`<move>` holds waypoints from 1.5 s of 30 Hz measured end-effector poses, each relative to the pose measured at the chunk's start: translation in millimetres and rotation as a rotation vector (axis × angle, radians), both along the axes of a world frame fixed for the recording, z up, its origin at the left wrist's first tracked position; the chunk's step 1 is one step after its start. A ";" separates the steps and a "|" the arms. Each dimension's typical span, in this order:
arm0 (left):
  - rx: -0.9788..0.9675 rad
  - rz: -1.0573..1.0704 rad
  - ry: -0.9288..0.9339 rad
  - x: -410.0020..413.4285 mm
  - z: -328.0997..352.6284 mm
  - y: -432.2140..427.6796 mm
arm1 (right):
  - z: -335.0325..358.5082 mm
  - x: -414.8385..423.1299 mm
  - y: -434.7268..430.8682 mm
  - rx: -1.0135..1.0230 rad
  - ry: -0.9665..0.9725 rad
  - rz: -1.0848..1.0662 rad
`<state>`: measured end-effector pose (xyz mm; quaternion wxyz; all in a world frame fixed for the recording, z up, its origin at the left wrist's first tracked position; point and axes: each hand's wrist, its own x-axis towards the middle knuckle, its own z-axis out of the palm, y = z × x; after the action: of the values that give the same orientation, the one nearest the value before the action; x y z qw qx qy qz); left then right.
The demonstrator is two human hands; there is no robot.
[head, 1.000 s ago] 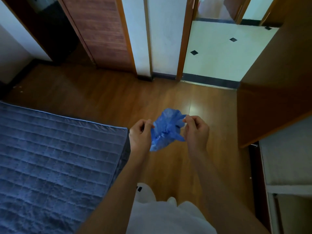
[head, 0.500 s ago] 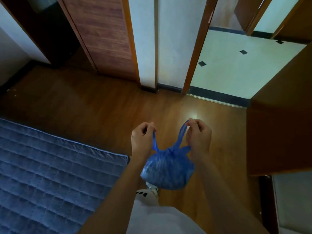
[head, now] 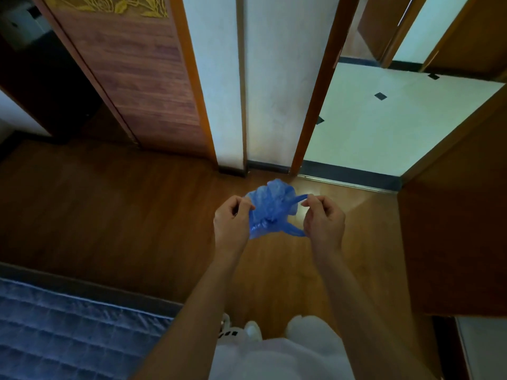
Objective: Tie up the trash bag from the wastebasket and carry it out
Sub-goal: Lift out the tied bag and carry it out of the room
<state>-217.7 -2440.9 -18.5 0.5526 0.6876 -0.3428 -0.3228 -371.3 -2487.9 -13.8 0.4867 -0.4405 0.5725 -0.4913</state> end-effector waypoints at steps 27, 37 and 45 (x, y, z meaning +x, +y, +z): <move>0.346 0.054 -0.153 67.0 -18.7 -359.9 | -14.0 86.0 -378.5 0.055 0.004 0.219; 0.267 0.094 -0.139 80.5 -16.6 -427.9 | -28.2 90.0 -443.9 -0.004 0.146 0.286; 0.391 -0.094 -0.457 102.1 -19.6 -456.1 | -30.1 99.2 -463.7 0.005 0.198 0.214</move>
<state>-115.7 -2897.0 -38.1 0.3030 0.8192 -0.4211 -0.2445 -272.1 -2951.5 -43.9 0.4786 -0.5440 0.5686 -0.3894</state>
